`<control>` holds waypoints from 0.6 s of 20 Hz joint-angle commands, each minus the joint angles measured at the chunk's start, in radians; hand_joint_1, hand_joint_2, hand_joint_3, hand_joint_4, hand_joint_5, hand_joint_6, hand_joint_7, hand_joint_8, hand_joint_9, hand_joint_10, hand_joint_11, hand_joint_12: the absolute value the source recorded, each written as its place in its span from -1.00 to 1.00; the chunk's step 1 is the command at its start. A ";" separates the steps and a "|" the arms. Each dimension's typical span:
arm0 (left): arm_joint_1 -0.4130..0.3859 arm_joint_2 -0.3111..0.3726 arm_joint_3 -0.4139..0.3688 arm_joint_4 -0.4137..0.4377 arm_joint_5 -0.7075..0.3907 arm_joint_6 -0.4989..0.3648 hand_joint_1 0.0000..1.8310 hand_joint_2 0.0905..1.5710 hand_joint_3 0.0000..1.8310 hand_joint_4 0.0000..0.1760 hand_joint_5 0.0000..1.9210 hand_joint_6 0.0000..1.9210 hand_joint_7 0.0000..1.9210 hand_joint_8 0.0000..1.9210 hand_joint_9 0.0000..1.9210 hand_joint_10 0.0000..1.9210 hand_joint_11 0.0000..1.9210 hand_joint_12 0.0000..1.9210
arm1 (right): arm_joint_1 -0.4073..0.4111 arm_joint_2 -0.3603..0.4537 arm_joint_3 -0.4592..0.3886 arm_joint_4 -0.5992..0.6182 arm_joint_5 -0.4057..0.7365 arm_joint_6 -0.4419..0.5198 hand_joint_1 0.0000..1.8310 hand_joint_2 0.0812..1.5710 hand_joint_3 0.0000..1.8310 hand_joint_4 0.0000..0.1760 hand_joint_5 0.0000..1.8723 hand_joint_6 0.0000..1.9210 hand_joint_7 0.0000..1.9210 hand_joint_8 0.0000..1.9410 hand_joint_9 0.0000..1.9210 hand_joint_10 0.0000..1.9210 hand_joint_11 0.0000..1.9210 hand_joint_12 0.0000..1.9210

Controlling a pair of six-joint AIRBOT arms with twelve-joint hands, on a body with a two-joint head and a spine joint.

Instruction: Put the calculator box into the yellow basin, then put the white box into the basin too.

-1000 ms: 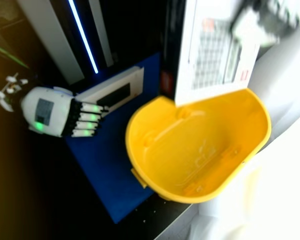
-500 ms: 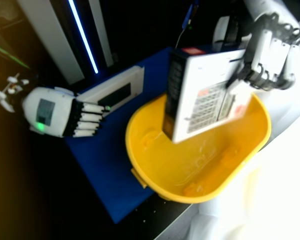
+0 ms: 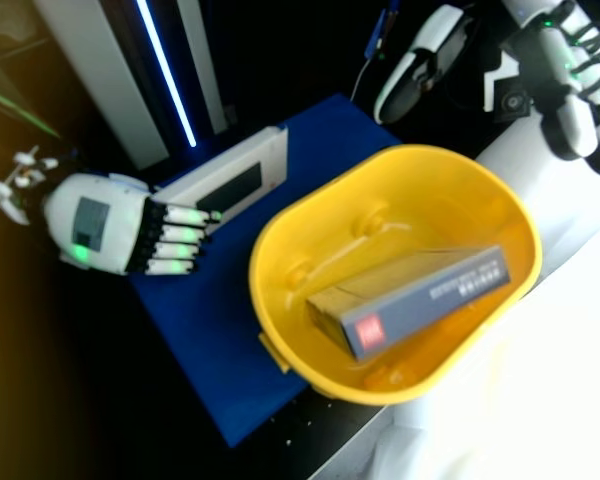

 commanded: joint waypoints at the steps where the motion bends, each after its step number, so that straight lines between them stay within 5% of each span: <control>1: -0.009 0.011 0.000 -0.025 -0.131 0.000 -0.24 -0.03 -1.00 0.04 -0.86 -0.96 -1.00 -1.00 -1.00 -1.00 -0.99 -1.00 | 0.015 0.010 -0.002 -0.035 -0.145 0.015 0.51 0.36 -1.00 -1.00 0.06 0.08 0.04 -0.14 -0.02 0.23 -0.15 0.45; 2: -0.007 0.017 0.000 -0.033 -0.130 0.003 -0.22 -0.01 -1.00 0.00 -0.82 -0.97 -1.00 -1.00 -1.00 -1.00 -1.00 -1.00 | 0.015 0.019 -0.014 -0.035 -0.164 0.015 0.61 0.36 -1.00 -1.00 0.04 0.05 0.03 -0.14 -0.01 0.13 -0.18 0.60; 3: -0.002 0.023 0.000 -0.051 -0.128 0.014 -0.22 -0.02 -1.00 -0.07 -0.79 -0.97 -1.00 -1.00 -1.00 -1.00 -1.00 -1.00 | 0.014 0.036 -0.033 -0.035 -0.198 0.015 0.53 0.36 -1.00 -1.00 0.05 0.05 0.06 -0.14 -0.01 0.19 -0.15 0.47; 4: 0.002 0.028 0.000 -0.069 -0.124 0.029 -0.22 -0.01 -1.00 -0.41 -0.73 -0.95 -0.96 -0.98 -1.00 -1.00 -1.00 -1.00 | 0.012 0.055 -0.050 -0.035 -0.234 0.015 0.51 0.36 -1.00 -1.00 0.02 0.02 0.05 -0.05 0.01 0.21 -0.11 0.36; 5: 0.009 0.032 0.000 -0.087 -0.121 0.042 -0.24 0.02 -1.00 -0.61 -0.71 -0.95 -0.91 -0.97 -1.00 -1.00 -1.00 -1.00 | 0.006 0.072 -0.061 -0.035 -0.267 0.014 0.52 0.32 -1.00 -1.00 0.11 -0.09 0.14 -0.26 0.06 0.13 -0.11 0.32; 7: 0.015 0.034 0.003 -0.115 -0.113 0.075 -0.24 0.05 -0.99 -0.69 -0.71 -0.95 -0.92 -0.98 -1.00 -1.00 -1.00 -1.00 | 0.002 0.093 -0.075 -0.035 -0.299 0.014 0.53 0.30 -1.00 -1.00 0.16 -0.23 0.19 -0.33 0.10 0.12 -0.06 0.35; 9: 0.017 0.038 0.011 -0.144 -0.116 0.090 -0.24 0.04 -1.00 -0.28 -0.69 -0.96 -0.93 -0.99 -1.00 -1.00 -0.98 -0.99 | 0.003 0.101 -0.079 -0.035 -0.361 0.014 0.52 0.32 -1.00 -1.00 0.13 -0.19 0.12 -0.18 0.08 0.13 -0.05 0.28; 12: -0.020 0.083 -0.027 -0.142 -0.180 0.091 -0.35 0.14 -0.97 -0.43 -0.72 -0.98 -0.96 -0.99 -1.00 -1.00 -1.00 -1.00 | 0.012 0.101 -0.080 -0.035 -0.378 0.014 0.52 0.32 -1.00 -1.00 0.18 -0.27 0.05 -0.08 0.05 0.16 -0.06 0.27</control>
